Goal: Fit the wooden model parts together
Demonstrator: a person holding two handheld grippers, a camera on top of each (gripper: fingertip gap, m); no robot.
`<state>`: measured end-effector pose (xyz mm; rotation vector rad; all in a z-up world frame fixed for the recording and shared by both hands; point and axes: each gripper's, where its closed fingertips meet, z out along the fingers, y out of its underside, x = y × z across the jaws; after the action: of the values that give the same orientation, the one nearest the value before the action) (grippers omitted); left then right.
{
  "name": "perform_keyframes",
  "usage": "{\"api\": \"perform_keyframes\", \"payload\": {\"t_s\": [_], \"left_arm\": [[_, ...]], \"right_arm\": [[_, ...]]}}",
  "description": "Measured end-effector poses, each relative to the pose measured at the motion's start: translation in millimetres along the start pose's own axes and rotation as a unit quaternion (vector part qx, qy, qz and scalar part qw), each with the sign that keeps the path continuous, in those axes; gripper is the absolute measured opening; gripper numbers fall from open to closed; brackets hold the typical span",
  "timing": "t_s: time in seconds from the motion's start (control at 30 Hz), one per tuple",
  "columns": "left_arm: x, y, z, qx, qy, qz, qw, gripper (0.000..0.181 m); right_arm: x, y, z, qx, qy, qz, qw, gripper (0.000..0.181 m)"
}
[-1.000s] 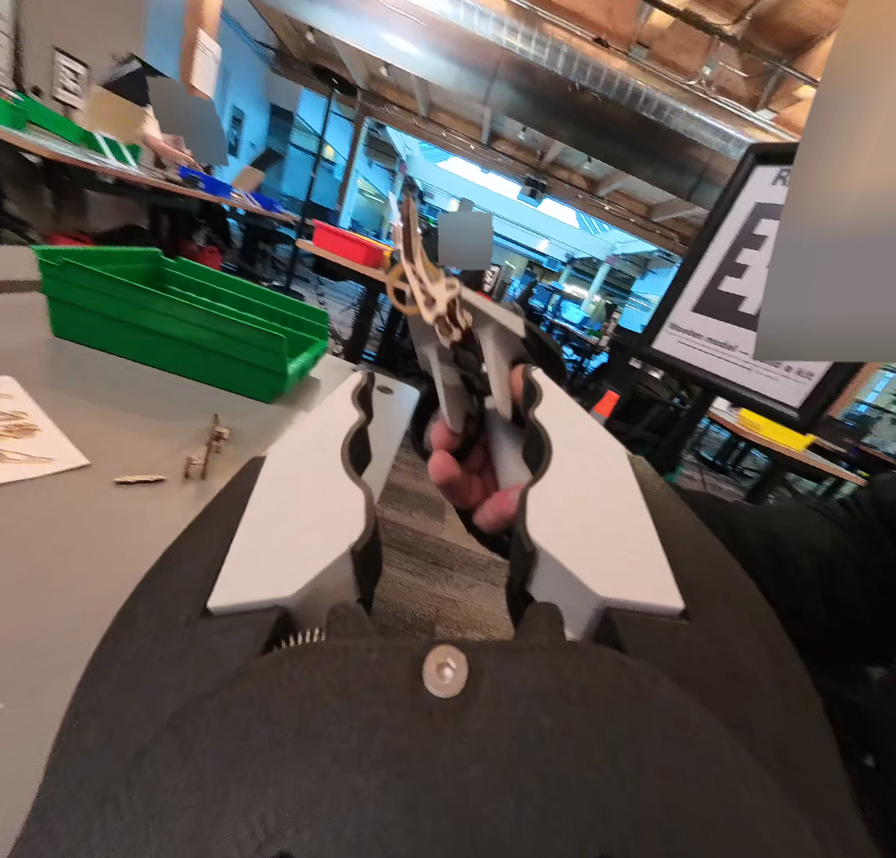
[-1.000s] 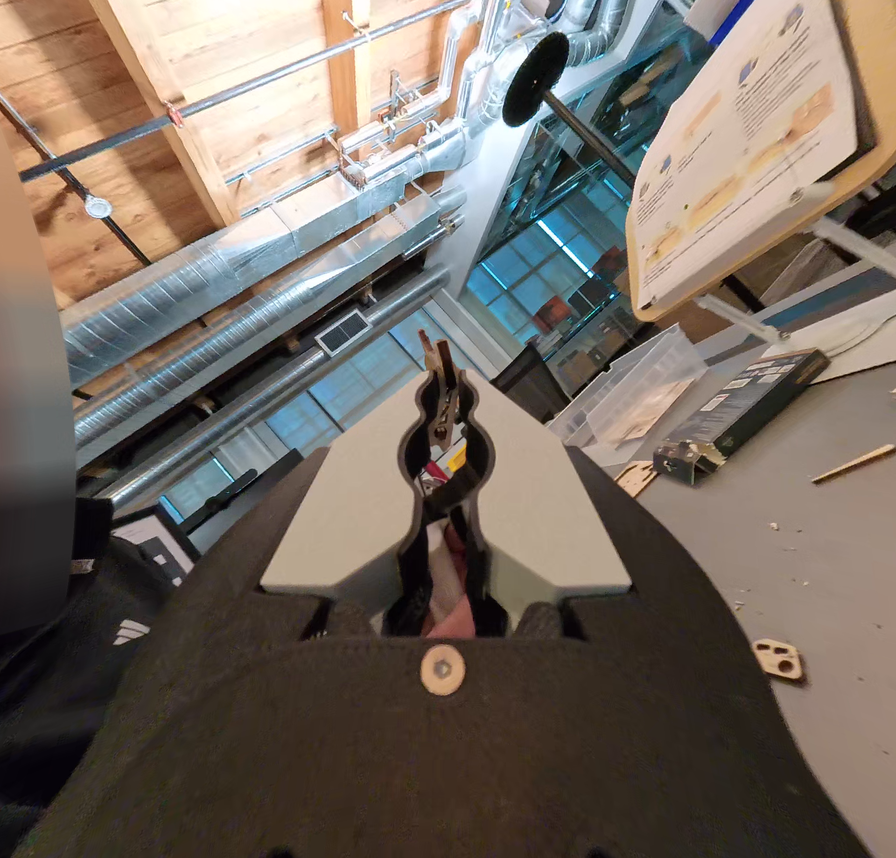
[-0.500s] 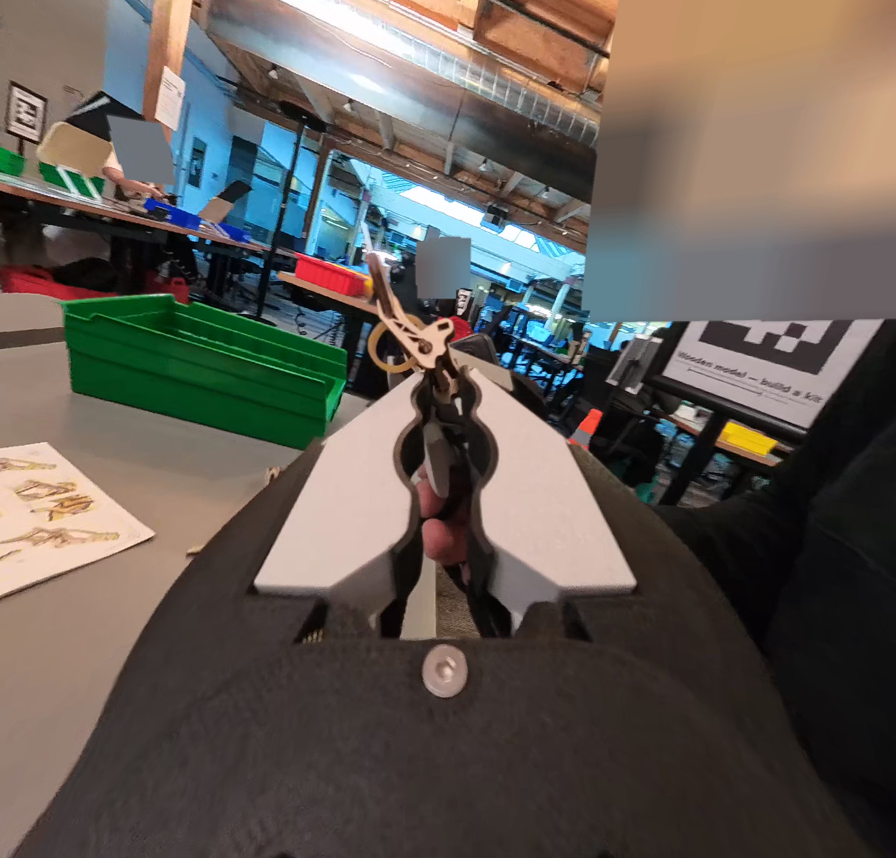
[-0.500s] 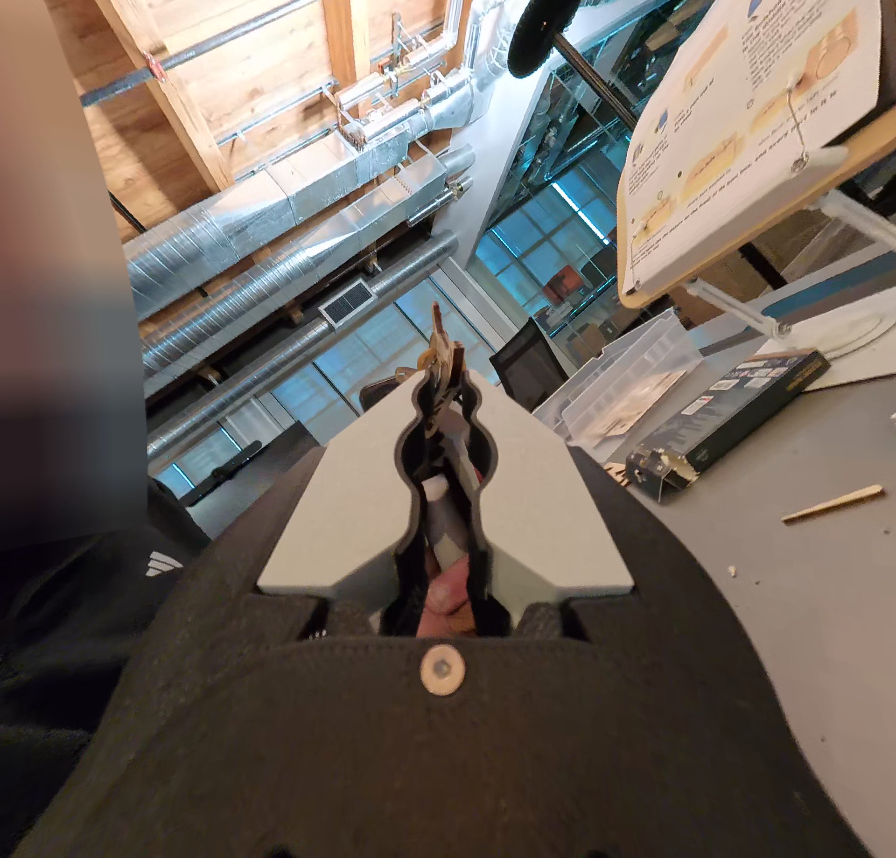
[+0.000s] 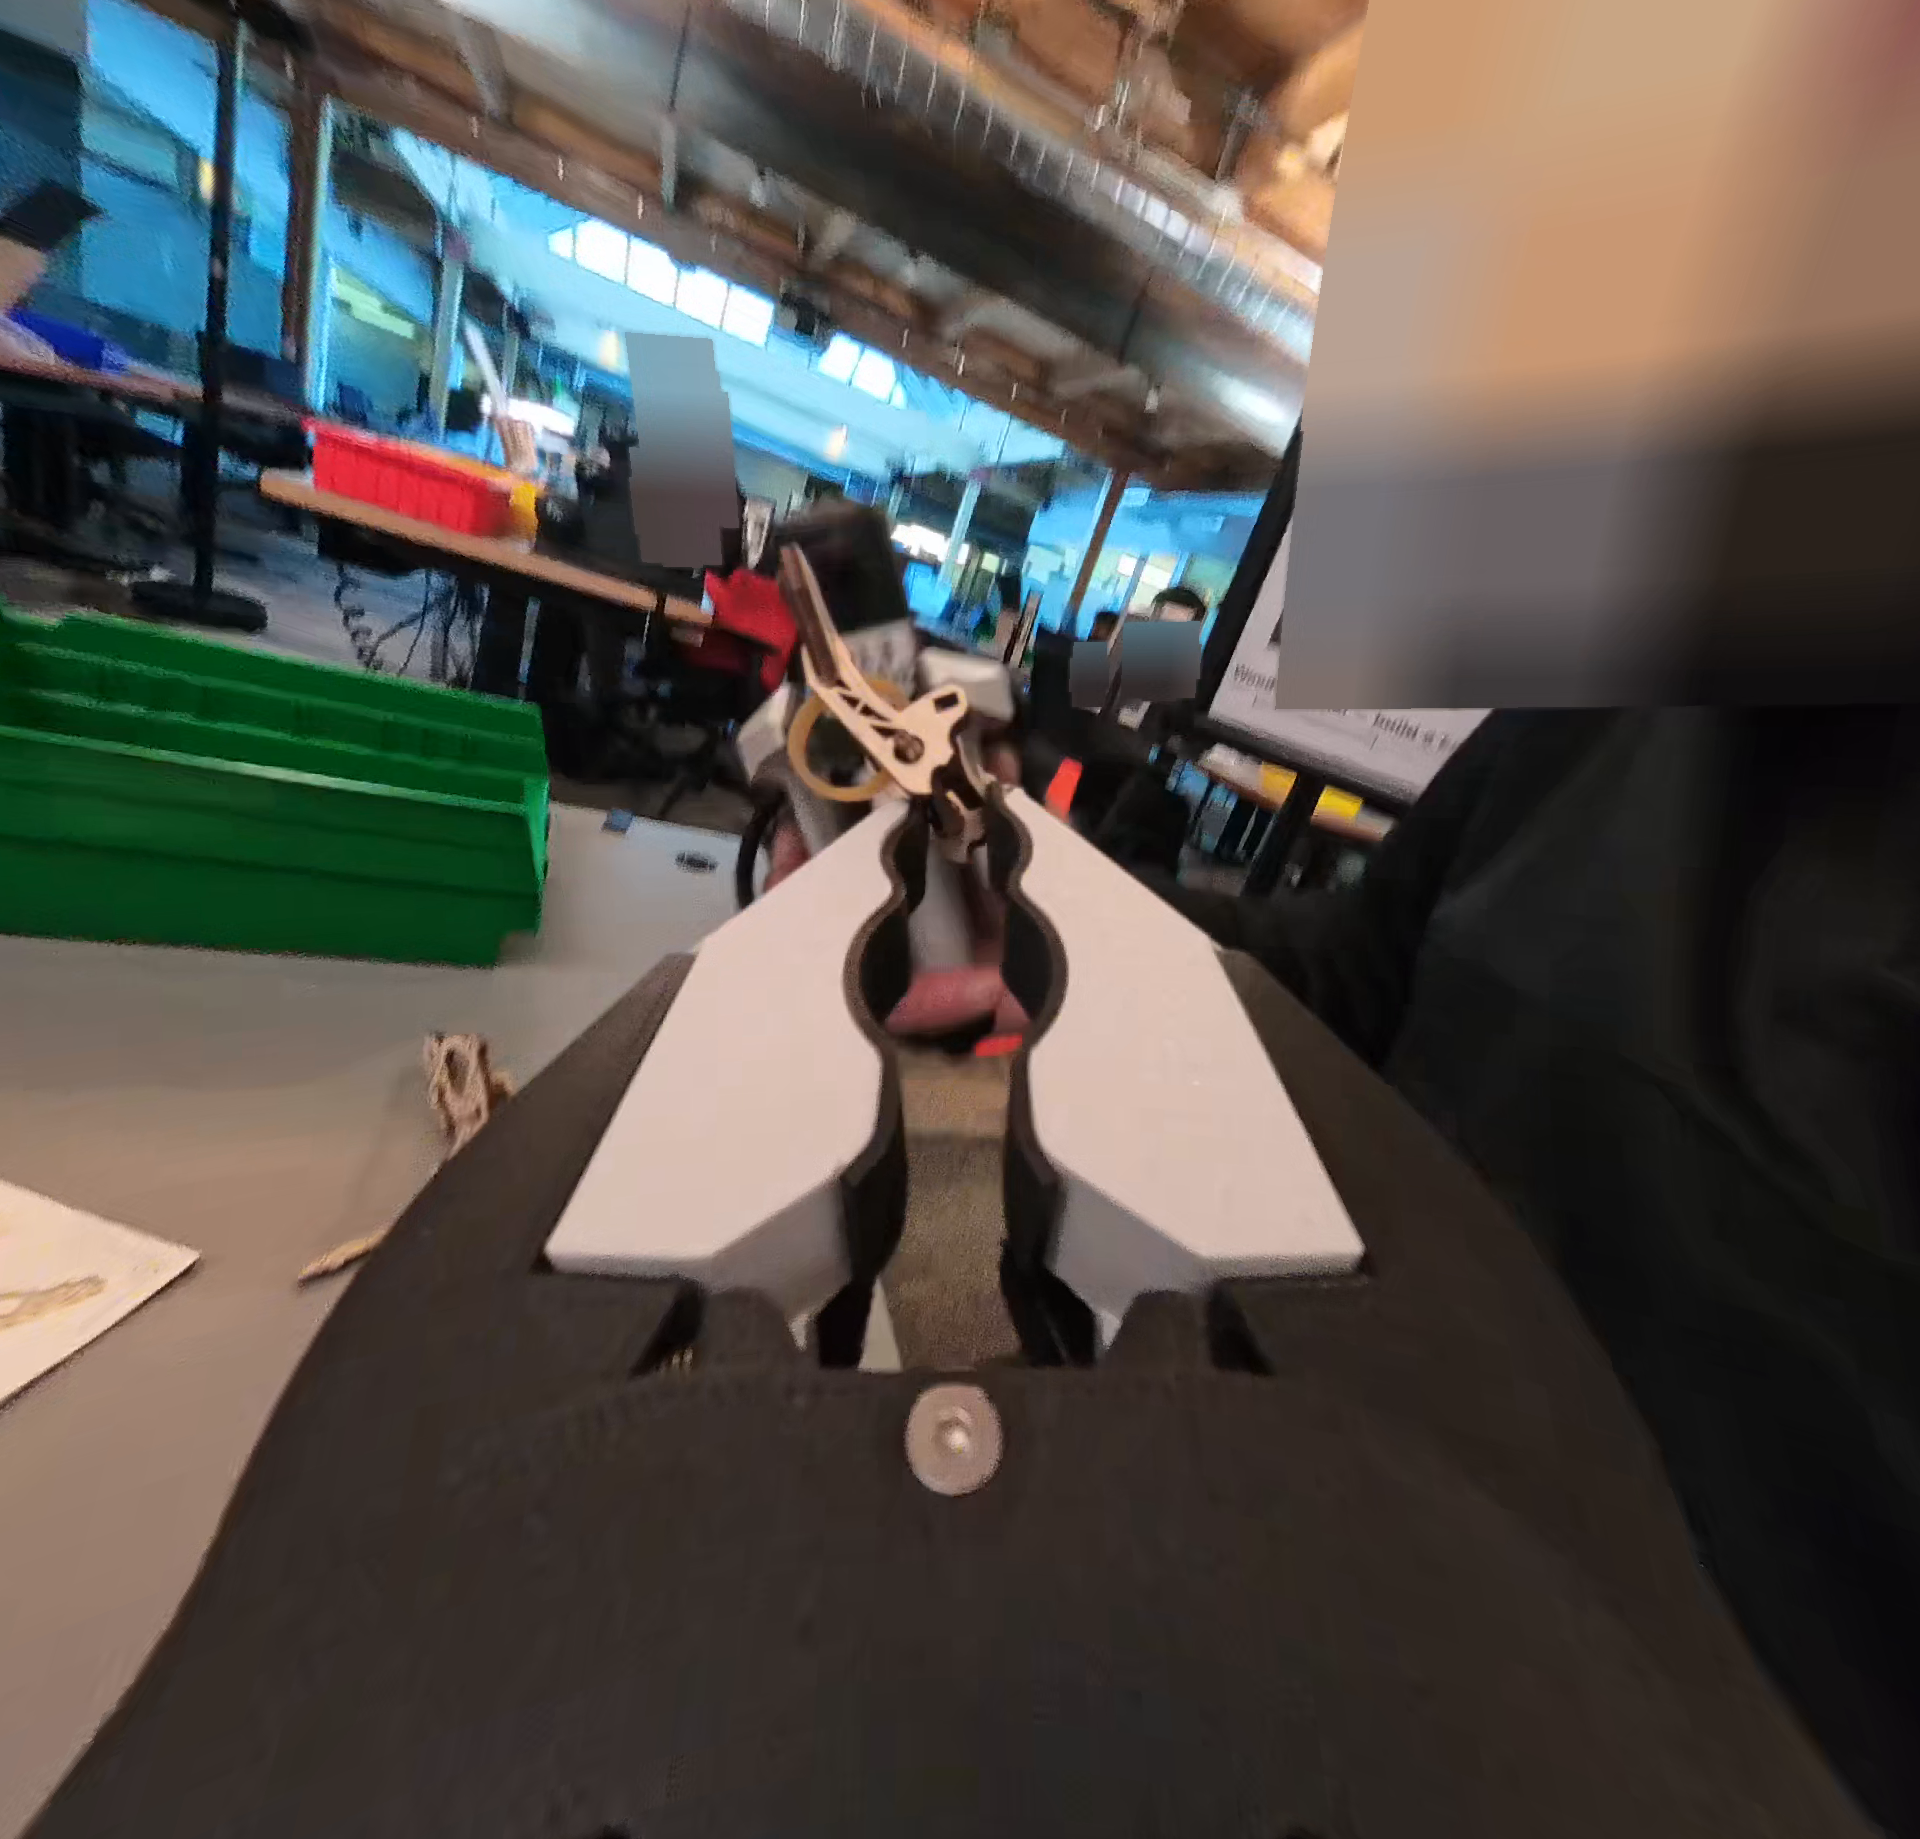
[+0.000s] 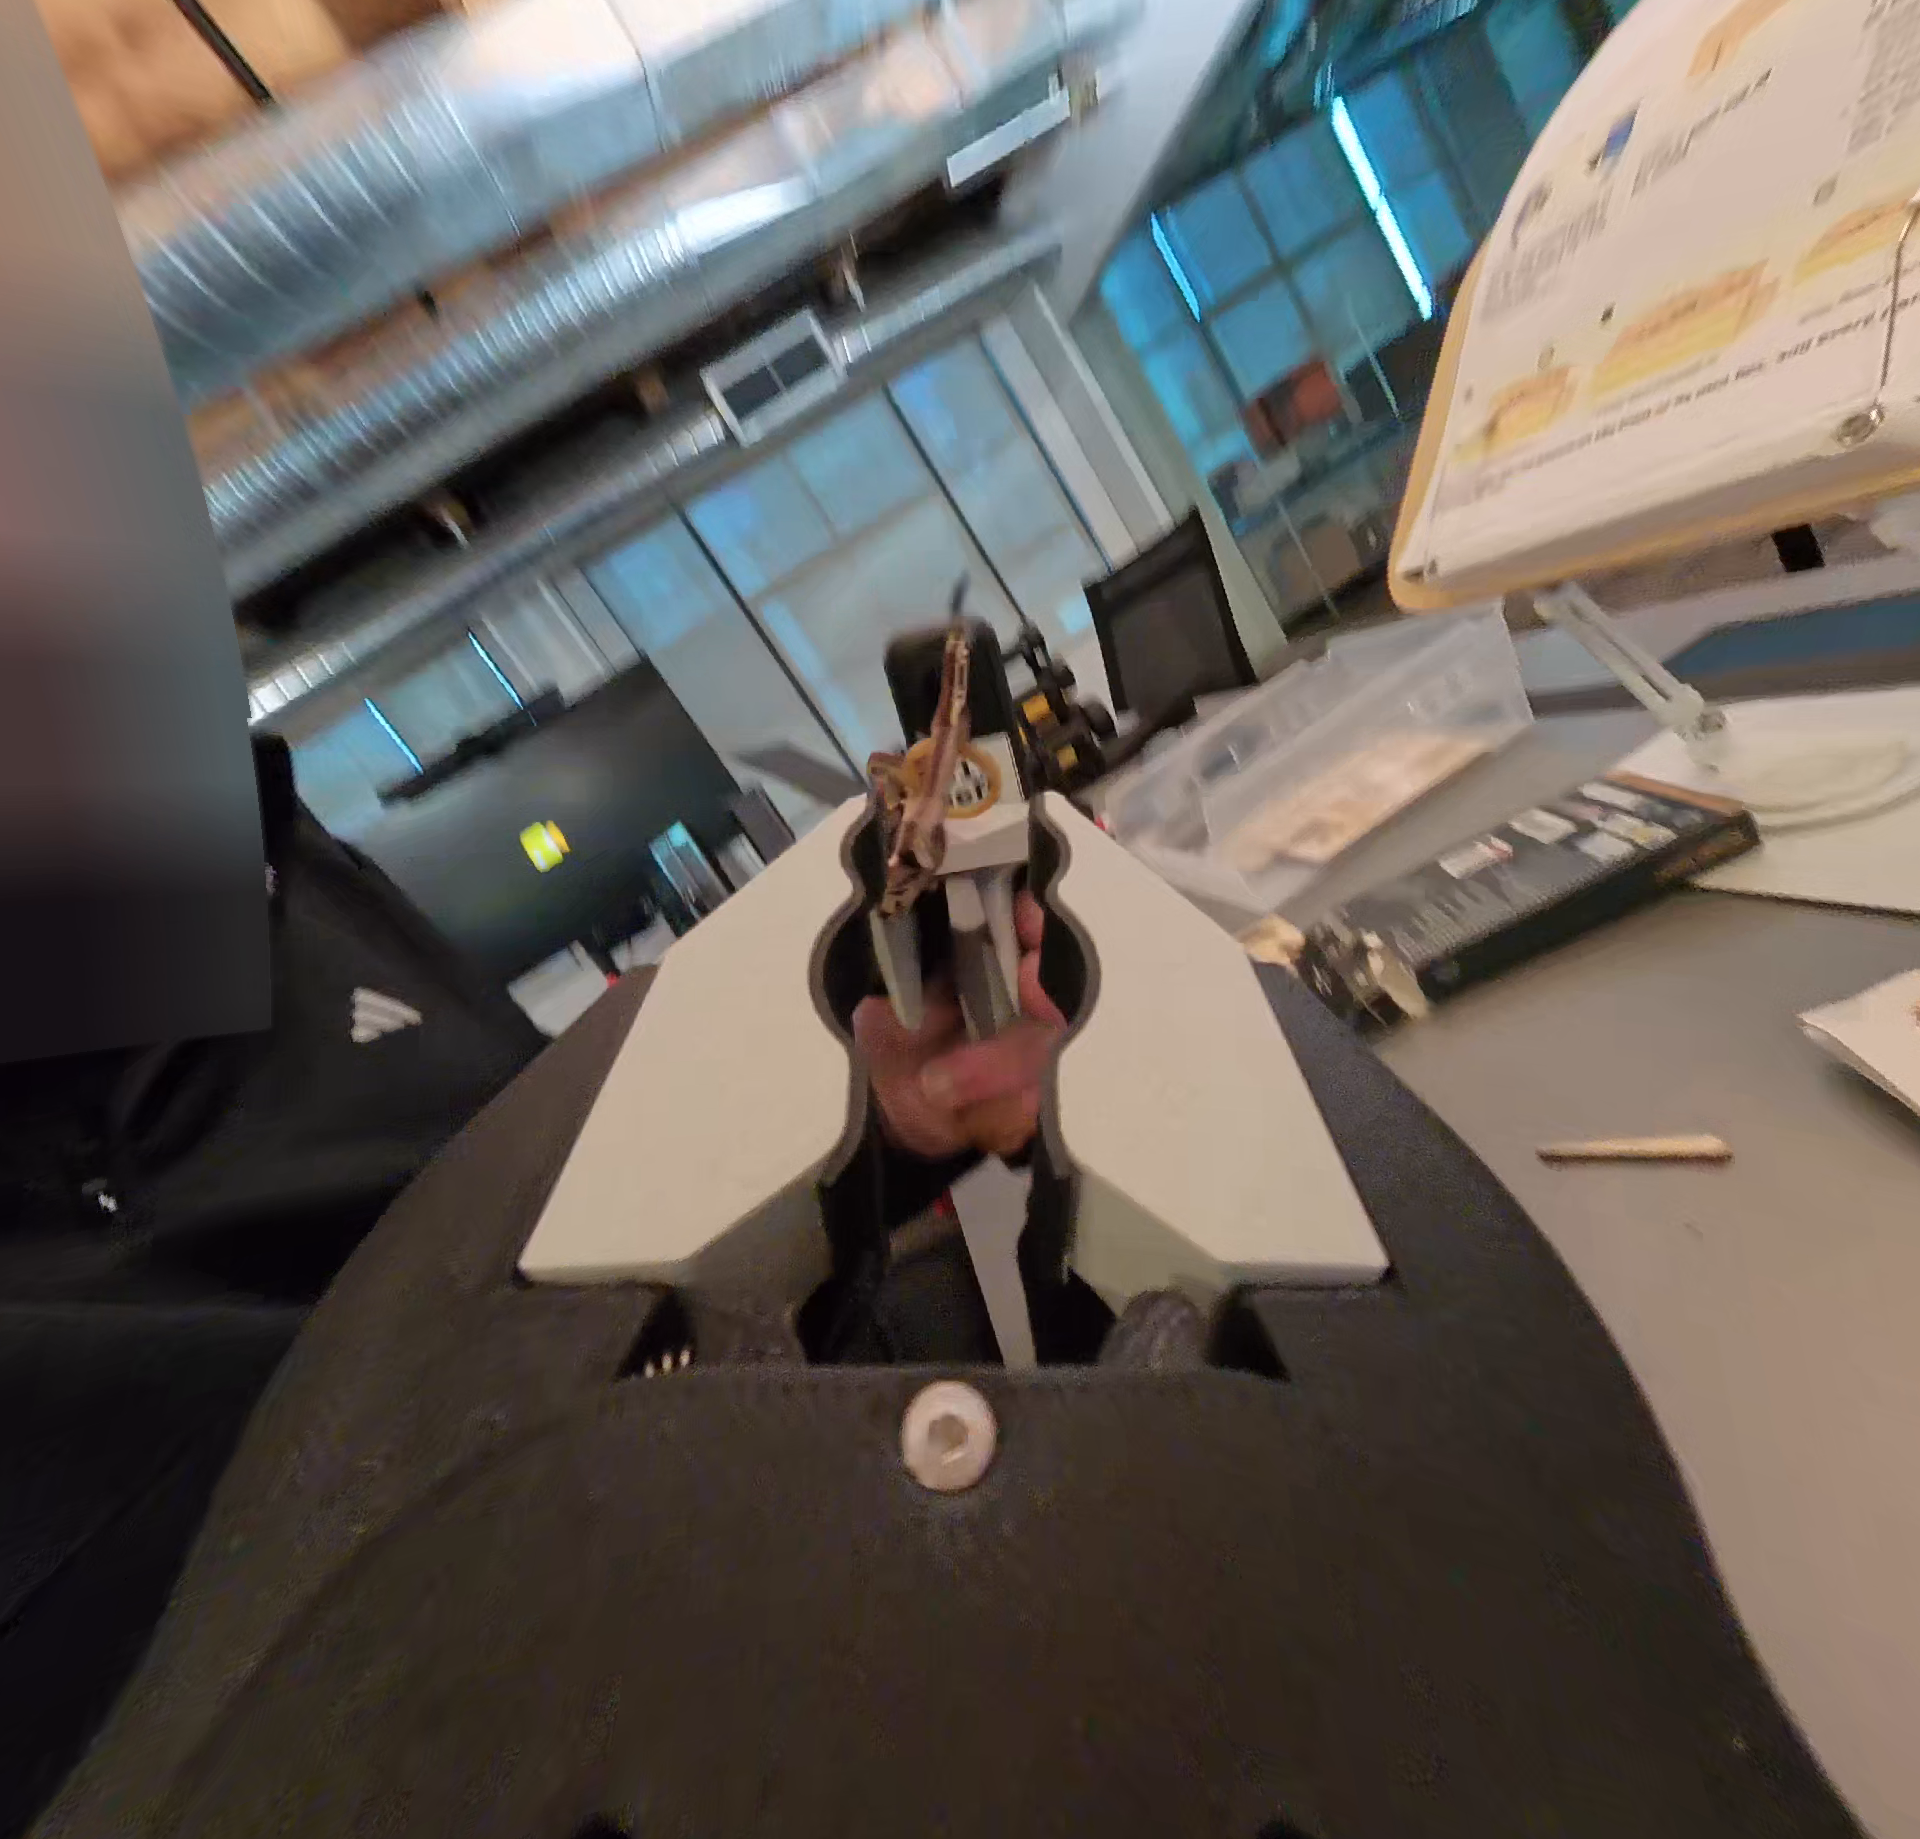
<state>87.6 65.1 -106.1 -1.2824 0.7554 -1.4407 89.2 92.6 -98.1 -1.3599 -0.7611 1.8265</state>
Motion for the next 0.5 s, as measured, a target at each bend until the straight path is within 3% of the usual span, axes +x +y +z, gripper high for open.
{"api": "perform_keyframes", "payload": {"t_s": [0.1, 0.17, 0.33, 0.4, 0.5], "left_arm": [[9, 21, 3, -0.081, 0.010, 0.017, 0.997, 0.008], [16, 28, 6, -0.099, 0.018, 0.025, 0.995, 0.008], [15, 48, 17, -0.136, 0.012, 0.027, 0.990, 0.008], [7, 56, 23, -0.145, -0.006, 0.036, 0.989, 0.011], [-17, 65, 35, -0.148, -0.058, 0.039, 0.986, 0.047]], "right_arm": [[-5, 11, -7, -0.093, 0.031, -0.030, 0.995, 0.026], [-1, 20, -12, -0.143, 0.070, -0.054, 0.986, 0.029], [-7, 43, -22, -0.224, 0.075, -0.070, 0.969, 0.003], [-4, 42, -33, -0.229, 0.088, -0.070, 0.967, 0.001], [12, 36, -65, -0.242, 0.133, -0.065, 0.959, 0.001]]}}
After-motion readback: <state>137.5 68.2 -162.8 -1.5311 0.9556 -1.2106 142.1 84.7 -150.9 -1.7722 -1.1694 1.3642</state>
